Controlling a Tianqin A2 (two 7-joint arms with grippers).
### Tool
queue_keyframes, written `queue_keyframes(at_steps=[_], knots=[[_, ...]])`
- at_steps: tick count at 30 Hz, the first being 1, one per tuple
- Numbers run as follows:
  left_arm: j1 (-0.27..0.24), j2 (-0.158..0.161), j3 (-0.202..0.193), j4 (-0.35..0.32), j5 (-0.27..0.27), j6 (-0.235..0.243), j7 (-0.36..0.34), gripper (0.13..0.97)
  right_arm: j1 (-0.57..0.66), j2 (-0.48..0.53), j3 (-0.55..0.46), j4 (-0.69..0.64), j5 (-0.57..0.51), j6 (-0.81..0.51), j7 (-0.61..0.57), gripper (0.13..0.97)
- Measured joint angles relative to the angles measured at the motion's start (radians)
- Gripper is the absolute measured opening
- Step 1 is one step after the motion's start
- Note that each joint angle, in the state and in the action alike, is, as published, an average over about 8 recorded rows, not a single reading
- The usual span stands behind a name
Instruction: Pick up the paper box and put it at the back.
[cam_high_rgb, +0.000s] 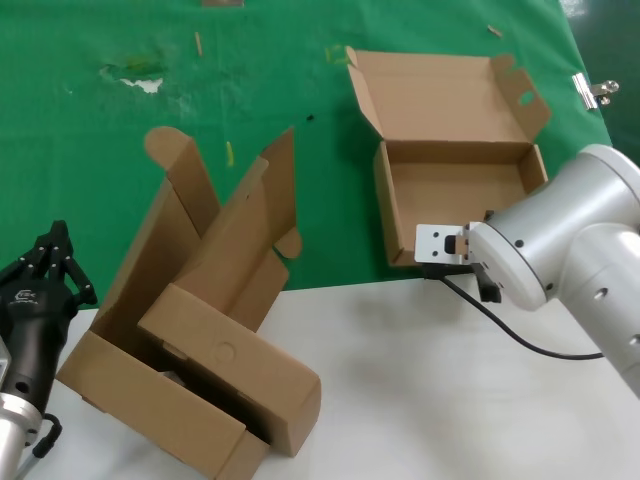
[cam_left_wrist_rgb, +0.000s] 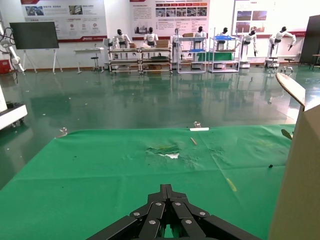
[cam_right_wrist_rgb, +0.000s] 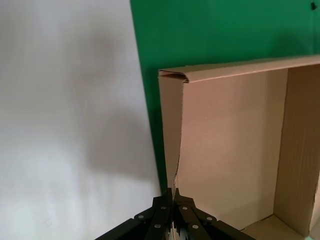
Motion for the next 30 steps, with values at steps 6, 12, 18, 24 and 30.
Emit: queue_keyframes(at_steps=[6,12,18,24,30], knots=[[0.0,0.0,0.0,0.0,0.0,0.0,0.0,0.14,-0.002,-0.024,0.015,-0.023,-0.037,0.029,-0.021,0.137],[0.0,0.0,0.0,0.0,0.0,0.0,0.0,0.14,-0.022,-0.024,0.037,-0.018,-0.06,0.04,-0.045,0.163],[0.0,0.0,0.0,0.0,0.0,0.0,0.0,0.14,-0.056,-0.026,0.067,0.005,-0.073,0.052,-0.052,0.204],[0.0,0.0,0.0,0.0,0.0,0.0,0.0,0.14,-0.093,-0.029,0.102,0.035,-0.067,0.064,-0.059,0.291],[0.0,0.0,0.0,0.0,0.0,0.0,0.0,0.14,-0.107,-0.007,0.154,0.133,0.014,0.03,-0.089,0.396]])
